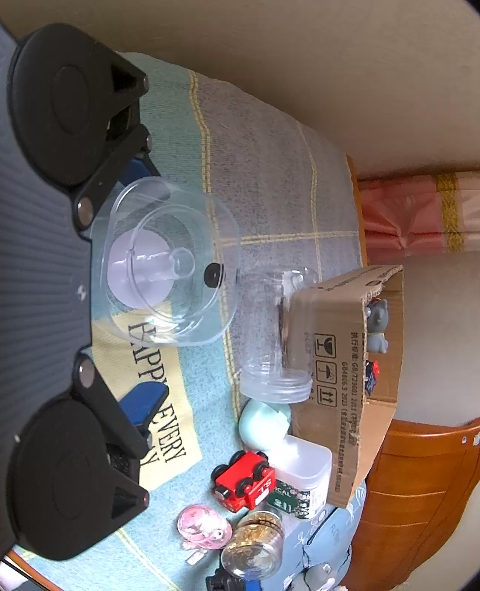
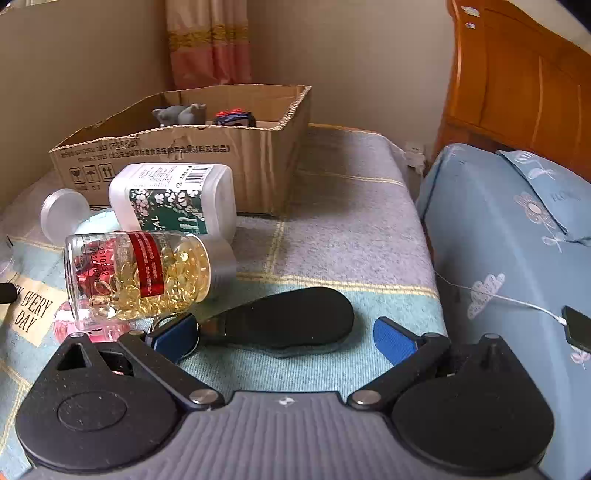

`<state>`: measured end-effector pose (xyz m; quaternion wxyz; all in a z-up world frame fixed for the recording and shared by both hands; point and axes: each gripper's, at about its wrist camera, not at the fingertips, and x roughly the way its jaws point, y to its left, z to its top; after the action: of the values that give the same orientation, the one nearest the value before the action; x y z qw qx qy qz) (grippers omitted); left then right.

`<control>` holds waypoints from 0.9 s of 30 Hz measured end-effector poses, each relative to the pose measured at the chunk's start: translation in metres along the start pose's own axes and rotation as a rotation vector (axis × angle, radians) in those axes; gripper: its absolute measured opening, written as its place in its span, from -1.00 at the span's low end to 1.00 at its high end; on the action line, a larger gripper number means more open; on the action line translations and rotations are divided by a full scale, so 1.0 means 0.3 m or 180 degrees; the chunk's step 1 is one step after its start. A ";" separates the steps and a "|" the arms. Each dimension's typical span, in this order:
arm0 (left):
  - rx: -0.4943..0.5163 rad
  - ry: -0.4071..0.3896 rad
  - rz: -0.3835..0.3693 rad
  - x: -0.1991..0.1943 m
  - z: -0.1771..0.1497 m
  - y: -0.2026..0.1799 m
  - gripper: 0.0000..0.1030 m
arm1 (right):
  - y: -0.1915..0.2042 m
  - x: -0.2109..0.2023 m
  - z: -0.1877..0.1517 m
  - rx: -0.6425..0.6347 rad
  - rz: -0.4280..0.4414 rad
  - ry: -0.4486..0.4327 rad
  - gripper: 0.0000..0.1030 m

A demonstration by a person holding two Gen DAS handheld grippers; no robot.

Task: Organize rigid objects
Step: 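Grasp the clear round container with the left tool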

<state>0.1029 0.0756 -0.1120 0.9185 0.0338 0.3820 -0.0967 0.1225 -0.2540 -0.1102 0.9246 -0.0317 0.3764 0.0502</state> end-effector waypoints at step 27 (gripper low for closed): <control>-0.0077 0.0070 -0.0151 -0.014 0.046 0.050 0.45 | -0.017 -0.014 0.024 -0.0281 0.0301 0.0075 0.80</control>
<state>0.1126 0.0890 -0.0995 0.9120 0.0146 0.3938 -0.1134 0.1249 -0.2586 -0.1020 0.9144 -0.0552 0.3856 0.1100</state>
